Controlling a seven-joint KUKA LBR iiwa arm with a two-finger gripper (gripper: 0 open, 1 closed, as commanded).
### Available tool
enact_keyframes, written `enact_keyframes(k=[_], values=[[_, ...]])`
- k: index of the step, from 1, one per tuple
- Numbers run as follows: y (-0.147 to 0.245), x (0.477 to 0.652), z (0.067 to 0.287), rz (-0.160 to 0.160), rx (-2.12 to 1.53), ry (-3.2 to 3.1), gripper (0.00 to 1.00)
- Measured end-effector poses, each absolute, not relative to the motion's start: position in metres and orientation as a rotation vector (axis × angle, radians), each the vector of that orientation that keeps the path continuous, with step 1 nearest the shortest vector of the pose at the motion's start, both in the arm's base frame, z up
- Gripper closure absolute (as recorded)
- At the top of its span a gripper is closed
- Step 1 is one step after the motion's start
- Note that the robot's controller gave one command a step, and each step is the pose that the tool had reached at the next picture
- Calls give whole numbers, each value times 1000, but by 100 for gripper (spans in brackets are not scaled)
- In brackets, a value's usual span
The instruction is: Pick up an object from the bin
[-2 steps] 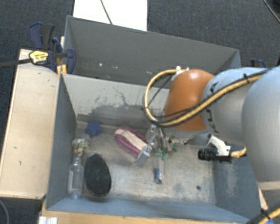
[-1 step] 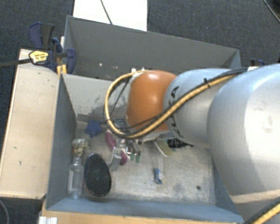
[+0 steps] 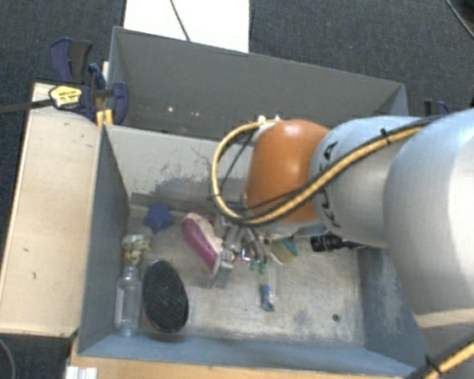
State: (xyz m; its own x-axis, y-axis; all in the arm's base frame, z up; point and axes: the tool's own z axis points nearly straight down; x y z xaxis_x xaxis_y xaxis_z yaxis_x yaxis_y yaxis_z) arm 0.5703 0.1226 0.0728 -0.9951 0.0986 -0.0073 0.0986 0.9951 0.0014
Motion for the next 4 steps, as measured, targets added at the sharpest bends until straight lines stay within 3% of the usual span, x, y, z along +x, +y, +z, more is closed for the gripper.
enact_keyframes(k=[1,2,3,4], values=[[150,594,72,4,570,3085,0],[130,569,70,0,949,2995,0],[130,569,70,0,946,2996,100],[113,588,68,-7,1003,2992,100]])
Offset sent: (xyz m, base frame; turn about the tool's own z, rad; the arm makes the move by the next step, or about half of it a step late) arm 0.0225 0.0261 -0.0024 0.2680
